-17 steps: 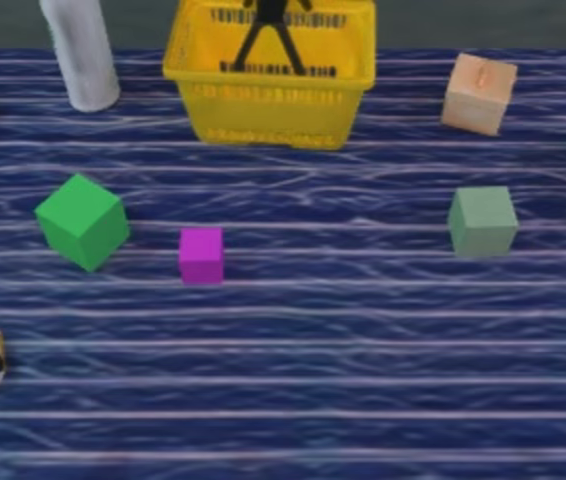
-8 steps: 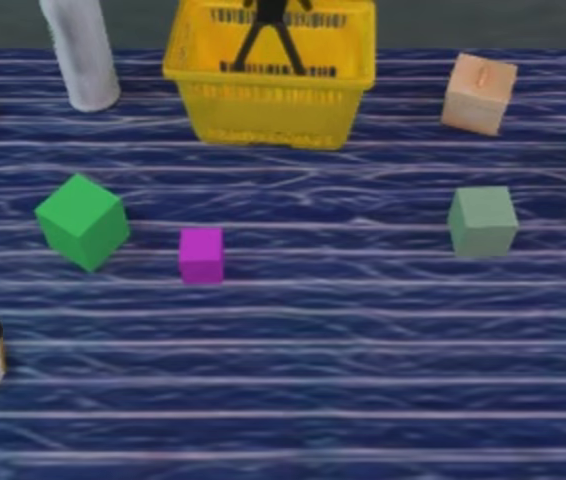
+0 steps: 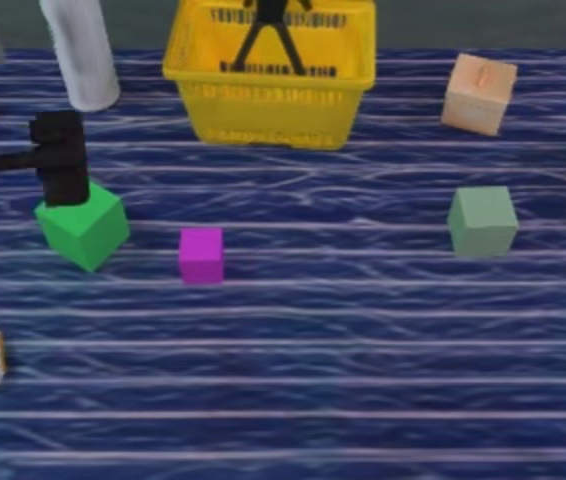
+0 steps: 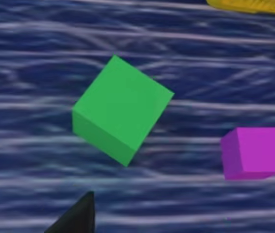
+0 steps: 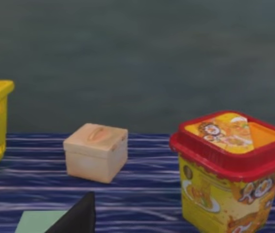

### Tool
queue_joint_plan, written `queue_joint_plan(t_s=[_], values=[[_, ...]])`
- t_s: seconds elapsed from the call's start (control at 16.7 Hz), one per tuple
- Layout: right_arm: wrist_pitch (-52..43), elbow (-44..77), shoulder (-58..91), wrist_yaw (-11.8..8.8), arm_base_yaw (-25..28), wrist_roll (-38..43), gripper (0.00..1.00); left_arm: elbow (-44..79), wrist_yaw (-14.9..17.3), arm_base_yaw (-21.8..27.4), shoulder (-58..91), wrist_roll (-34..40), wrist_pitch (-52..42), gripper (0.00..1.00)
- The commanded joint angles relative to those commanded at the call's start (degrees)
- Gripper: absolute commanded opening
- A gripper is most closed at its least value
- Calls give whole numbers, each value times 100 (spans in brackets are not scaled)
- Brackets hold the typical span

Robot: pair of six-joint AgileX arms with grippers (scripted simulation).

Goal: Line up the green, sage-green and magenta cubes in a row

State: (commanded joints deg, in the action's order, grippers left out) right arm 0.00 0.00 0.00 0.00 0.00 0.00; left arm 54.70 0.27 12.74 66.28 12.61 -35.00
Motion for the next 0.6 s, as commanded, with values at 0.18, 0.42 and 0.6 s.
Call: queue_joint_plan(t_s=[0.18, 0.42, 0.6], values=[[0, 0, 0, 0, 0, 0, 100, 1441, 11, 340, 1886, 353, -990, 100], [0, 0, 0, 0, 0, 0, 100, 3169, 17, 738, 3954, 762, -2121, 100], [0, 0, 0, 0, 0, 0, 100, 4242, 13, 973, 5191, 1000, -2749, 100]])
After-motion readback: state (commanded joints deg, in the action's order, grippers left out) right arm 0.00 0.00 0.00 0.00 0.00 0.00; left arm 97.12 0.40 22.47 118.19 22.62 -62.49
